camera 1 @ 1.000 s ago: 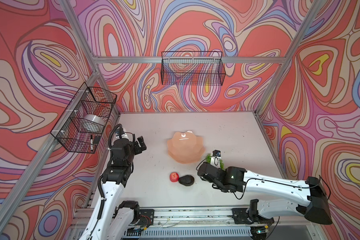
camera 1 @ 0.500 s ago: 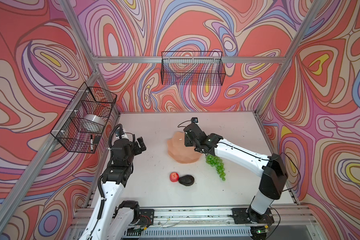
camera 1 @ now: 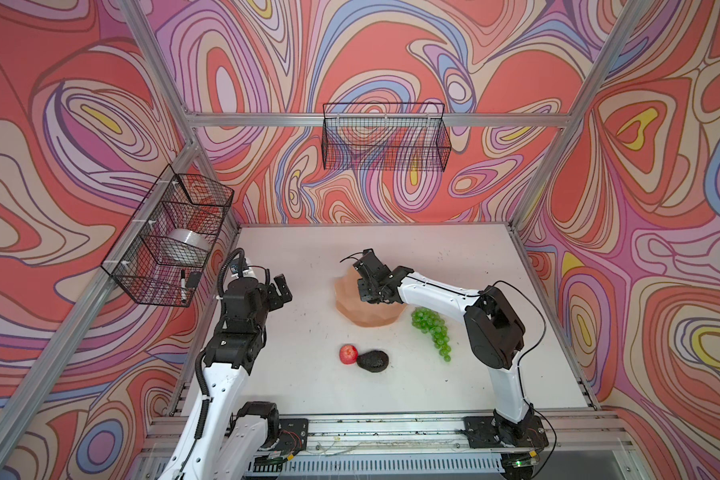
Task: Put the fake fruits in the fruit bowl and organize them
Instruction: 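Carry the avocado into the peach bowl and release it with the right gripper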
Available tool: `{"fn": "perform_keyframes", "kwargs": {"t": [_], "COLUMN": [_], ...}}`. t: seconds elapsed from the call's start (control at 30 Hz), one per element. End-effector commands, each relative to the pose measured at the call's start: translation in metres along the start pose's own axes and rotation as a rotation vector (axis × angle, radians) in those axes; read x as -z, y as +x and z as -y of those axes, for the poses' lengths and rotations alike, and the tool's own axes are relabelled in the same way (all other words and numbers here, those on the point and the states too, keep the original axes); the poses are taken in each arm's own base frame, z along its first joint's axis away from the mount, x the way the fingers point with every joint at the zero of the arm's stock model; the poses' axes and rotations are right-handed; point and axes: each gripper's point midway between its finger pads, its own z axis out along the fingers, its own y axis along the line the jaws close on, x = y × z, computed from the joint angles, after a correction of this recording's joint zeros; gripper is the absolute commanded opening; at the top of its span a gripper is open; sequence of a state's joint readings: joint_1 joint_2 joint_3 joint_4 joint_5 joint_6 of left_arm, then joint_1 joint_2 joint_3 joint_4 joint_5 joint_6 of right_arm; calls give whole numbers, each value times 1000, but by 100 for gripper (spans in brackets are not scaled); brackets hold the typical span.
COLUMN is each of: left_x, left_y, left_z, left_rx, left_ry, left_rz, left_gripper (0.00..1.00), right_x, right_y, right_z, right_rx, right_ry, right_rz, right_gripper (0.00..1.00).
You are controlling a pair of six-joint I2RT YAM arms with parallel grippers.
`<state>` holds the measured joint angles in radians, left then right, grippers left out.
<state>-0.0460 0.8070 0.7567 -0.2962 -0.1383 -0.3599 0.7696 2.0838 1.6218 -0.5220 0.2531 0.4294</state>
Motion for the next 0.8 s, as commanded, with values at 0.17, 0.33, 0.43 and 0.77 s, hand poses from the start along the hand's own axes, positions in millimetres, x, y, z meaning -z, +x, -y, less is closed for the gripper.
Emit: {"fn": "perform_keyframes", "kwargs": {"t": [0.17,0.33,0.43,0.77], "left_x": [4,3,2,14], "left_y": [-5,-4,-3,24], "left_z": [-3,-3,-3,-7], "left_rx": [10,14,13,43], "left_ry": [-9,-6,-9,-22], "left_rz": [10,8,4,-153], "left_gripper": [100,100,100,98], "right_x": [-32,-40,-41,5], "right_y": [7,12,12,-29], "right_z": [0,2,2,7], "right_rx": [-2,-10,-20,-59], "right_ry": [-7,-3,-7,-29], "right_rz": [-35,-50,-49,73], "right_gripper": [52,59,67,86]}}
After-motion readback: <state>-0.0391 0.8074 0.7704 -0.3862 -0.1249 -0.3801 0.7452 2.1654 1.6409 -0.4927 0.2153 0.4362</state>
